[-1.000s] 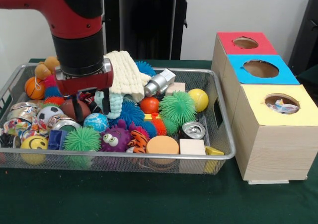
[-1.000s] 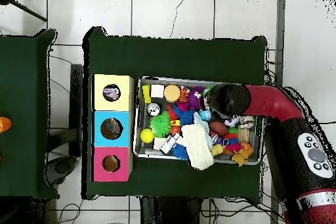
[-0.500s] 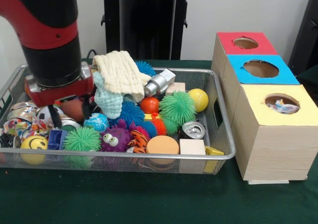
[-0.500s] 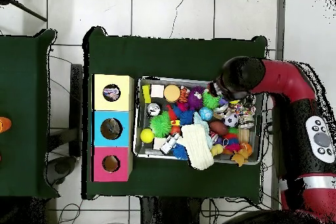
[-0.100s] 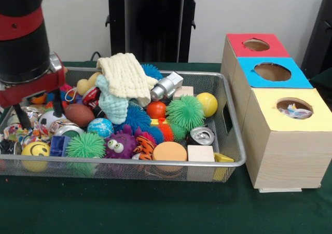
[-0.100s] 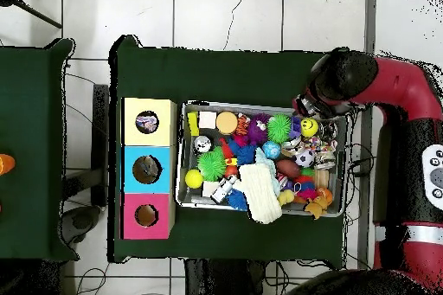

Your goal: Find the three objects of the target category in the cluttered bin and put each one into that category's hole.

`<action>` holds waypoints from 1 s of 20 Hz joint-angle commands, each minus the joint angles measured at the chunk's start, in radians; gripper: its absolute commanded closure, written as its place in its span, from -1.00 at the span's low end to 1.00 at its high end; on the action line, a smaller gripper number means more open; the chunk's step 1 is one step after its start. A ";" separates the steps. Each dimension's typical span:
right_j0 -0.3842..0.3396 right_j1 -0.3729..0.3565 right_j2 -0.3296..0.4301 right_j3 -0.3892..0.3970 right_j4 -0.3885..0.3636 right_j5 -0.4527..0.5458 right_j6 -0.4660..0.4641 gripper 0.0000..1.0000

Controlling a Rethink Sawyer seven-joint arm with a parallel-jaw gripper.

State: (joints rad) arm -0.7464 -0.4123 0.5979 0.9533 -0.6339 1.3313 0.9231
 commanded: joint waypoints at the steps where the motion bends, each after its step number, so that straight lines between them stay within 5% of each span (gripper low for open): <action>1: -0.041 -0.027 0.023 0.018 -0.028 0.028 -0.352 -1.00; 6: -0.031 -0.008 0.022 0.032 -0.027 -0.022 -0.320 -1.00; 20: -0.107 -0.066 0.033 0.403 0.016 -0.285 -0.206 -1.00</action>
State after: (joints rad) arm -0.8215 -0.4702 0.5981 1.1267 -0.6223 1.1454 0.8637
